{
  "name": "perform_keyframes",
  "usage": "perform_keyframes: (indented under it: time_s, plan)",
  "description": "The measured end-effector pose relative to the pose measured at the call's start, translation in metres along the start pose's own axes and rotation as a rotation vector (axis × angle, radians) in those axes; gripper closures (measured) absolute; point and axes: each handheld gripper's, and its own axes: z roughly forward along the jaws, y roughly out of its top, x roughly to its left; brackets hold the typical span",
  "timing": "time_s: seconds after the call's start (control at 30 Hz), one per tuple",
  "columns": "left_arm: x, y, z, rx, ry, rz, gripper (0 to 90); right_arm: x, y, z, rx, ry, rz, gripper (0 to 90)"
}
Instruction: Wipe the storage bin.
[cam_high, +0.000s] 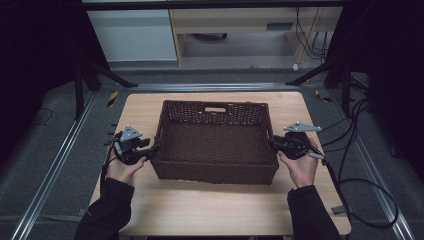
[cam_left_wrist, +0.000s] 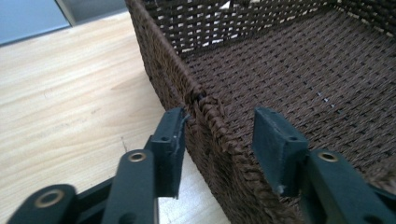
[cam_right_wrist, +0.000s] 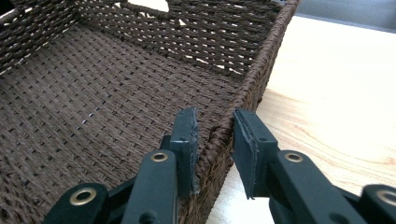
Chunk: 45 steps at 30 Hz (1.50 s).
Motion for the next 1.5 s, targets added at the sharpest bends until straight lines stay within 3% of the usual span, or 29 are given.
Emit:
perform_keyframes:
  time_s: [0.13, 0.17, 0.4, 0.47, 0.7, 0.83, 1.07, 1.33, 1.5]
  plan:
    - [-0.002, -0.002, 0.002, 0.014, -0.038, -0.008, 63.4, -0.001, 0.0, 0.002, -0.011, -0.003, 0.006, 71.2]
    - [-0.004, -0.003, 0.003, 0.02, -0.031, 0.001, 64.4, -0.002, 0.0, 0.002, -0.013, -0.003, 0.005, 71.1]
    - [-0.014, -0.008, -0.001, 0.013, -0.011, -0.011, 64.5, -0.003, 0.002, -0.007, -0.03, -0.009, 0.016, 63.5]
    - [-0.019, -0.012, -0.006, 0.007, -0.018, -0.013, 63.1, -0.003, 0.001, -0.01, -0.012, -0.004, 0.02, 62.8]
    - [-0.024, -0.012, -0.01, 0.018, -0.025, -0.001, 60.8, -0.003, -0.001, -0.009, 0.023, 0.0, 0.002, 69.9]
    - [-0.02, -0.008, -0.015, -0.015, -0.047, -0.011, 55.6, -0.002, -0.001, -0.006, 0.031, -0.004, -0.005, 73.7]
    - [-0.003, 0.007, -0.025, -0.083, -0.013, -0.023, 52.9, -0.004, 0.0, -0.003, 0.019, -0.015, 0.001, 75.6]
    - [0.016, 0.01, 0.008, -0.052, -0.022, -0.055, 53.7, -0.005, 0.0, 0.0, 0.006, -0.024, 0.006, 73.0]
    - [0.015, 0.01, 0.016, -0.047, -0.042, -0.043, 57.8, -0.006, 0.0, -0.001, 0.0, -0.037, 0.001, 68.9]
